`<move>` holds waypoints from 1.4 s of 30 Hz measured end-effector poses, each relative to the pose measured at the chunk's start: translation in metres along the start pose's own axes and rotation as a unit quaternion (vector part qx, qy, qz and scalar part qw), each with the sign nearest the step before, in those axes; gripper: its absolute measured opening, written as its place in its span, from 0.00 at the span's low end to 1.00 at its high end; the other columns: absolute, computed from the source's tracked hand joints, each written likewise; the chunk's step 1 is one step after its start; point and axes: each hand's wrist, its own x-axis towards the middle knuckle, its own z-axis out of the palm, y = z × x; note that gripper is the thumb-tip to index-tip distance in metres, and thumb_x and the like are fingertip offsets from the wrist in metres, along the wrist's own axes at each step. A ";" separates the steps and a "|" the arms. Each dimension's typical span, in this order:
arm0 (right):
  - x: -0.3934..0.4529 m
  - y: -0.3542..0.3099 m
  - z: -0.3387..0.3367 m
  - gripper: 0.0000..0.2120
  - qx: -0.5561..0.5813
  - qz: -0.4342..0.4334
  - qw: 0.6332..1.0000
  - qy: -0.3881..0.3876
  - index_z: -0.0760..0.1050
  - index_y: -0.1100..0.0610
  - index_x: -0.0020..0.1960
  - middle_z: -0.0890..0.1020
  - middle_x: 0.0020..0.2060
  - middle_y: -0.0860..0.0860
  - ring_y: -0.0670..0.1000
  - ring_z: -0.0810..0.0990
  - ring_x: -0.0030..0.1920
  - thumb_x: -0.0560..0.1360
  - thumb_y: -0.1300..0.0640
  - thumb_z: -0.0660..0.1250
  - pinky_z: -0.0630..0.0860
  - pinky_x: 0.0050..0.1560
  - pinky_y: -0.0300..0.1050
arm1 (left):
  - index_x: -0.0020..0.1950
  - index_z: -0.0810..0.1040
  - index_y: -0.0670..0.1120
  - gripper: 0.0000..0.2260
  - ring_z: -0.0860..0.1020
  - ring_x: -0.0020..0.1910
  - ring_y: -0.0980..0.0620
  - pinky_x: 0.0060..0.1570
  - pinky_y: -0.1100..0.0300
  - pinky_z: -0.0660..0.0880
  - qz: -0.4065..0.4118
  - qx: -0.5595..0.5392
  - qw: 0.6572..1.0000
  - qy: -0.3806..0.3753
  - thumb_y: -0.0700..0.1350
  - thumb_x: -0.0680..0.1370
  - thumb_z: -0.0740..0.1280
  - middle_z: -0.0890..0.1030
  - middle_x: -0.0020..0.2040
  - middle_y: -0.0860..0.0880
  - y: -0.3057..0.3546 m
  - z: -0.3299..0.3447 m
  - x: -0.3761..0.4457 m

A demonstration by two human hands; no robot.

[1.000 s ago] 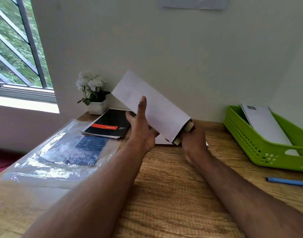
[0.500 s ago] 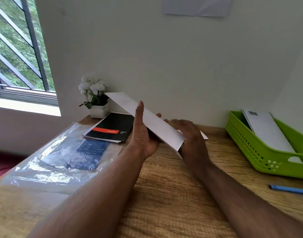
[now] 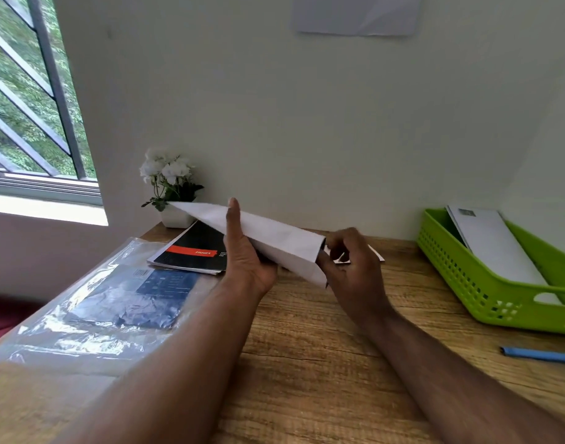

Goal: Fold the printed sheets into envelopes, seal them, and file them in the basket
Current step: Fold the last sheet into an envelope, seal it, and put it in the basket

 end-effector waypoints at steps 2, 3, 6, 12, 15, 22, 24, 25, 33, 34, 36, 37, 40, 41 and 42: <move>-0.003 -0.003 0.001 0.11 0.015 -0.022 0.999 -0.022 0.75 0.57 0.39 0.76 0.34 0.47 0.47 0.74 0.38 0.76 0.51 0.64 0.71 0.38 0.46 | 0.69 0.72 0.48 0.43 0.81 0.56 0.40 0.45 0.43 0.80 0.009 -0.017 1.000 0.007 0.67 0.60 0.75 0.80 0.62 0.40 0.004 -0.002 0.002; -0.003 -0.006 0.001 0.14 0.027 -0.042 0.998 -0.043 0.76 0.58 0.38 0.77 0.33 0.49 0.48 0.74 0.37 0.77 0.50 0.62 0.71 0.38 0.49 | 0.69 0.72 0.48 0.42 0.81 0.55 0.40 0.45 0.44 0.80 0.010 -0.024 1.000 0.007 0.68 0.61 0.74 0.80 0.61 0.40 0.007 -0.003 0.003; -0.002 -0.012 0.002 0.20 0.044 -0.107 0.984 -0.138 0.77 0.61 0.42 0.79 0.36 0.52 0.50 0.76 0.39 0.79 0.46 0.59 0.71 0.40 0.51 | 0.68 0.73 0.47 0.40 0.82 0.53 0.40 0.45 0.44 0.80 0.006 -0.022 1.000 -0.012 0.68 0.64 0.71 0.82 0.56 0.40 0.010 -0.004 0.001; -0.005 -0.007 0.001 0.26 0.052 -0.052 0.976 -0.207 0.80 0.55 0.42 0.81 0.41 0.45 0.42 0.77 0.46 0.72 0.32 0.61 0.68 0.54 0.34 | 0.64 0.75 0.47 0.36 0.83 0.44 0.45 0.43 0.49 0.80 0.009 0.027 0.999 -0.024 0.68 0.63 0.70 0.84 0.44 0.44 0.007 0.000 -0.003; 0.001 0.004 -0.008 0.20 0.118 0.021 0.988 -0.098 0.83 0.52 0.45 0.84 0.41 0.42 0.44 0.82 0.45 0.74 0.37 0.63 0.74 0.46 0.39 | 0.60 0.76 0.48 0.27 0.82 0.50 0.43 0.45 0.47 0.80 0.042 -0.007 0.999 0.013 0.66 0.70 0.69 0.83 0.49 0.44 0.018 -0.009 0.006; 0.010 0.046 -0.012 0.30 -0.303 0.170 0.874 -0.339 0.59 0.44 0.76 0.67 0.73 0.45 0.50 0.61 0.74 0.77 0.33 0.53 0.54 0.71 0.57 | 0.60 0.75 0.48 0.29 0.80 0.54 0.41 0.52 0.43 0.79 0.038 -0.020 0.999 0.030 0.67 0.69 0.68 0.81 0.49 0.42 0.018 -0.016 0.014; 0.011 0.042 -0.012 0.28 -0.322 0.158 0.878 -0.318 0.63 0.43 0.73 0.73 0.68 0.44 0.49 0.67 0.70 0.76 0.34 0.56 0.55 0.68 0.55 | 0.57 0.75 0.48 0.26 0.80 0.51 0.42 0.54 0.43 0.78 0.044 -0.028 0.998 0.034 0.67 0.70 0.68 0.81 0.46 0.43 0.019 -0.018 0.017; 0.011 0.039 -0.013 0.27 -0.330 0.134 0.887 -0.294 0.66 0.42 0.71 0.75 0.64 0.43 0.48 0.69 0.68 0.75 0.34 0.58 0.56 0.66 0.54 | 0.56 0.75 0.48 0.25 0.80 0.50 0.42 0.55 0.42 0.77 0.046 -0.033 0.998 0.038 0.67 0.71 0.67 0.81 0.45 0.43 0.021 -0.020 0.018; 0.013 0.042 -0.020 0.36 -0.334 0.170 0.854 -0.360 0.61 0.42 0.74 0.66 0.73 0.43 0.48 0.62 0.72 0.70 0.27 0.57 0.54 0.68 0.54 | 0.60 0.73 0.51 0.27 0.80 0.51 0.43 0.55 0.42 0.77 0.062 -0.050 0.995 0.057 0.68 0.70 0.68 0.80 0.48 0.44 0.026 -0.027 0.026; 0.015 0.042 -0.020 0.36 -0.356 0.156 0.852 -0.349 0.62 0.42 0.73 0.69 0.71 0.44 0.48 0.64 0.70 0.70 0.26 0.57 0.55 0.66 0.52 | 0.61 0.73 0.50 0.29 0.81 0.49 0.43 0.53 0.43 0.78 0.064 -0.053 0.995 0.056 0.68 0.69 0.68 0.81 0.47 0.44 0.026 -0.027 0.026; 0.016 0.041 -0.020 0.35 -0.385 0.134 0.847 -0.342 0.65 0.42 0.70 0.72 0.67 0.44 0.49 0.67 0.67 0.69 0.25 0.56 0.57 0.63 0.51 | 0.62 0.73 0.50 0.30 0.81 0.47 0.44 0.53 0.43 0.78 0.066 -0.056 0.995 0.050 0.68 0.69 0.68 0.81 0.45 0.45 0.026 -0.028 0.027; 0.016 0.041 -0.020 0.34 -0.386 0.131 0.846 -0.345 0.67 0.42 0.68 0.72 0.67 0.43 0.48 0.67 0.67 0.69 0.25 0.55 0.57 0.62 0.51 | 0.61 0.73 0.50 0.29 0.81 0.47 0.43 0.54 0.42 0.78 0.067 -0.056 0.995 0.049 0.68 0.69 0.68 0.81 0.44 0.45 0.026 -0.028 0.027; 0.014 0.043 -0.020 0.30 -0.351 0.177 0.852 -0.347 0.69 0.41 0.60 0.72 0.64 0.42 0.47 0.69 0.64 0.67 0.24 0.57 0.59 0.62 0.52 | 0.57 0.74 0.50 0.26 0.81 0.46 0.44 0.56 0.42 0.77 0.070 -0.055 0.995 0.047 0.68 0.70 0.67 0.80 0.43 0.45 0.025 -0.027 0.027; 0.015 0.043 -0.020 0.29 -0.344 0.192 0.853 -0.343 0.68 0.42 0.58 0.73 0.63 0.43 0.48 0.70 0.62 0.66 0.24 0.57 0.60 0.61 0.52 | 0.58 0.74 0.50 0.27 0.81 0.46 0.44 0.55 0.42 0.77 0.070 -0.055 0.995 0.047 0.68 0.70 0.67 0.80 0.43 0.45 0.026 -0.027 0.027; 0.015 0.043 -0.020 0.30 -0.344 0.198 0.853 -0.338 0.68 0.42 0.58 0.74 0.63 0.43 0.48 0.70 0.62 0.66 0.23 0.58 0.60 0.60 0.51 | 0.59 0.73 0.49 0.28 0.81 0.46 0.44 0.54 0.42 0.78 0.069 -0.054 0.995 0.047 0.68 0.70 0.68 0.80 0.43 0.45 0.026 -0.028 0.027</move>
